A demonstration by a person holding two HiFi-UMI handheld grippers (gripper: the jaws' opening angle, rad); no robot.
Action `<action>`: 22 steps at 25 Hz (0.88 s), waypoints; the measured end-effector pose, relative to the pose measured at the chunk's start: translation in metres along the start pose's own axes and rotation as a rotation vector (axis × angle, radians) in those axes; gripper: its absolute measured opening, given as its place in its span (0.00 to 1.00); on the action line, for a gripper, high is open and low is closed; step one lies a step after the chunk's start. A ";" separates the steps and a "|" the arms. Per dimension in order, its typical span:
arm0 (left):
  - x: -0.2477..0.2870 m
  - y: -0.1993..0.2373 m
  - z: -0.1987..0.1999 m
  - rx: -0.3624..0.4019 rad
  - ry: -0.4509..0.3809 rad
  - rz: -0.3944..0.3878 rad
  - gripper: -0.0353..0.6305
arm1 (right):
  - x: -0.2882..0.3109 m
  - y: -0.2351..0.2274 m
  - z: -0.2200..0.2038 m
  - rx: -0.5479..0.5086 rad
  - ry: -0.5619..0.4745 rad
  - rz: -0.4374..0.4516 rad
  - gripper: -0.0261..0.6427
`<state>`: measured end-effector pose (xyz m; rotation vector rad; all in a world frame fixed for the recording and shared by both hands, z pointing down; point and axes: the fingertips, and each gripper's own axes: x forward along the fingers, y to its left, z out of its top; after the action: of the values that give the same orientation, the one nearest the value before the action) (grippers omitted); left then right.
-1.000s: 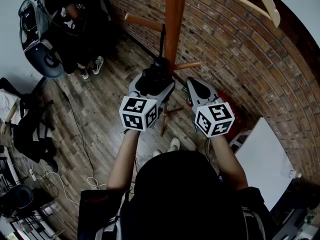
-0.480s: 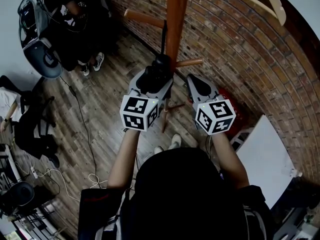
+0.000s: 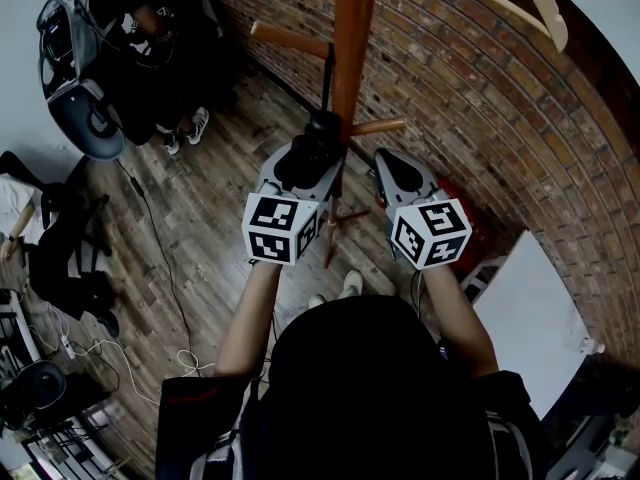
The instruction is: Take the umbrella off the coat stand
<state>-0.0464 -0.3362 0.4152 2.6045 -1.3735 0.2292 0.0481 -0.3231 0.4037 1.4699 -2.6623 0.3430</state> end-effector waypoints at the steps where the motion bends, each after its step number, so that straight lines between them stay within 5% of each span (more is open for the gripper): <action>1: 0.000 0.000 0.000 0.000 0.002 0.003 0.48 | -0.001 0.000 0.000 0.000 0.000 0.000 0.08; 22: -0.009 -0.003 0.018 -0.001 -0.009 0.030 0.45 | -0.004 0.003 0.012 0.011 -0.027 0.038 0.08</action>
<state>-0.0478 -0.3314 0.3949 2.5891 -1.4157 0.2215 0.0487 -0.3211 0.3904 1.4391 -2.7166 0.3429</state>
